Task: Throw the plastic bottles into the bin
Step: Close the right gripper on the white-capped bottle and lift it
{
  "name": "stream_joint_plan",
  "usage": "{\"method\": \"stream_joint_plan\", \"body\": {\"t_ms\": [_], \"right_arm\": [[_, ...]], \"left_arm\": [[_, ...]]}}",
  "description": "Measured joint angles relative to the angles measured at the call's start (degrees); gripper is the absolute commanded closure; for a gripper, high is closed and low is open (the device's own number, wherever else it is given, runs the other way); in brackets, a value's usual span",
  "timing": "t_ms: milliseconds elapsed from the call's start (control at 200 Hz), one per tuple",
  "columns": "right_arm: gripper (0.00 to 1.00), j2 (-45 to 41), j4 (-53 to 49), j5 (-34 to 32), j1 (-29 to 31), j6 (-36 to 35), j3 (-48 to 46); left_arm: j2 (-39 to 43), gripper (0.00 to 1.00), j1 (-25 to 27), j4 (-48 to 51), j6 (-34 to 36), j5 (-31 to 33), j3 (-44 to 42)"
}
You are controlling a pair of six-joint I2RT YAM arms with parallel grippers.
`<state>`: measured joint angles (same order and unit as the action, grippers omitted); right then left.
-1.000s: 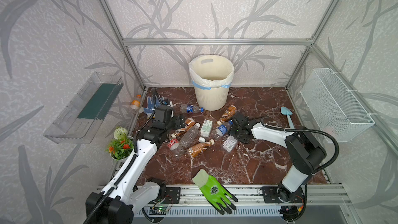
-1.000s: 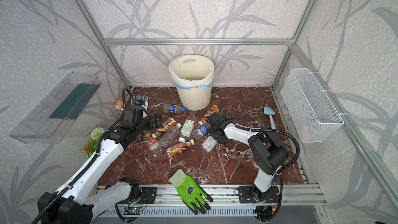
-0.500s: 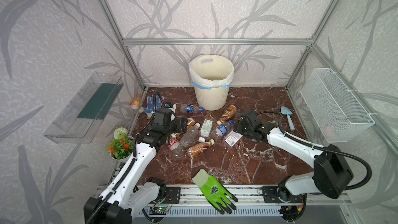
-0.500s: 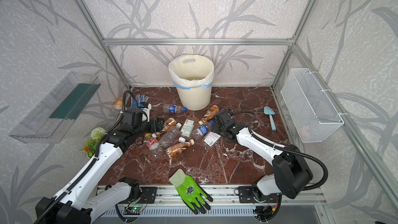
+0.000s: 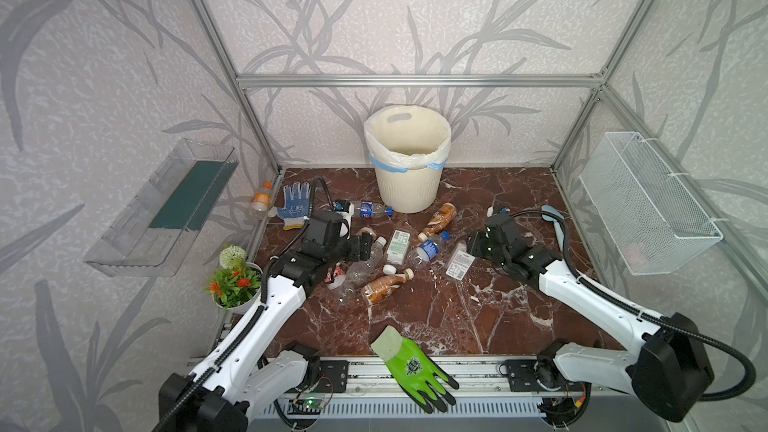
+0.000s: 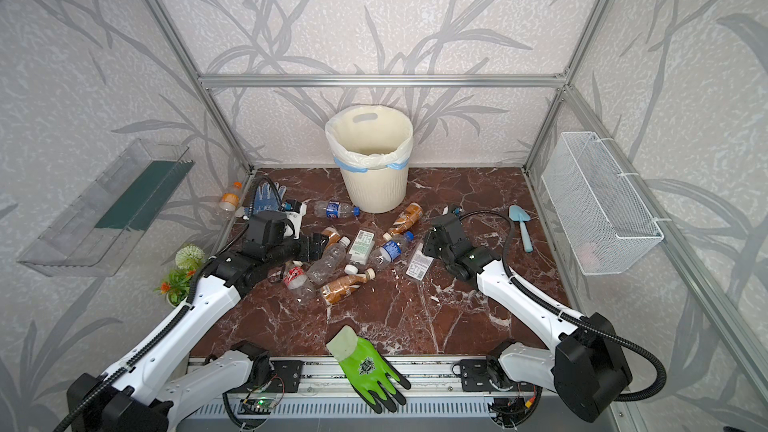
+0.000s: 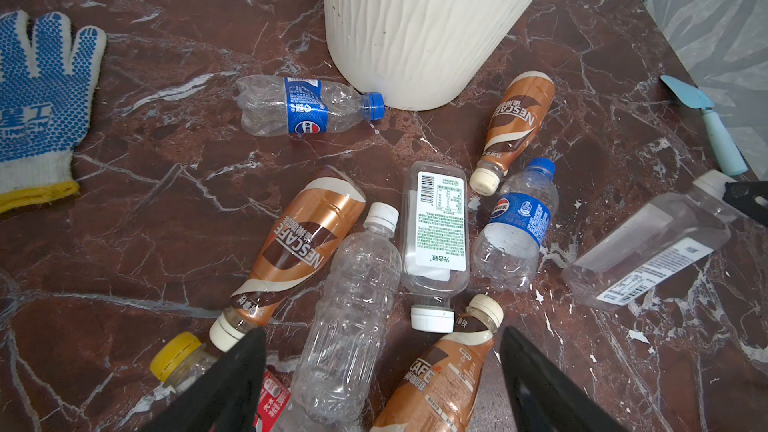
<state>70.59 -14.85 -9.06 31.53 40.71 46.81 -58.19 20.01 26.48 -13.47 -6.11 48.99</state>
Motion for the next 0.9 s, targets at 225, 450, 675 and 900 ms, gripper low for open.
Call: {"method": "stream_joint_plan", "body": {"t_ms": [225,450,675,900], "right_arm": [[0.24,7.0,-0.9,1.8,-0.7,-3.8,0.3],[0.11,10.0,-6.0,2.0,-1.8,-0.7,3.3],[0.1,10.4,-9.9,2.4,-1.8,8.9,4.3],[0.08,14.0,-13.9,2.4,-1.8,14.4,5.3]], "left_arm": [[-0.4,0.13,0.7,0.0,0.1,0.2,0.0],[-0.3,0.13,0.9,0.0,0.7,0.5,0.0],[-0.3,0.13,0.9,-0.2,1.2,0.5,0.0],[-0.5,0.13,0.9,-0.2,1.6,0.5,0.0]]}}
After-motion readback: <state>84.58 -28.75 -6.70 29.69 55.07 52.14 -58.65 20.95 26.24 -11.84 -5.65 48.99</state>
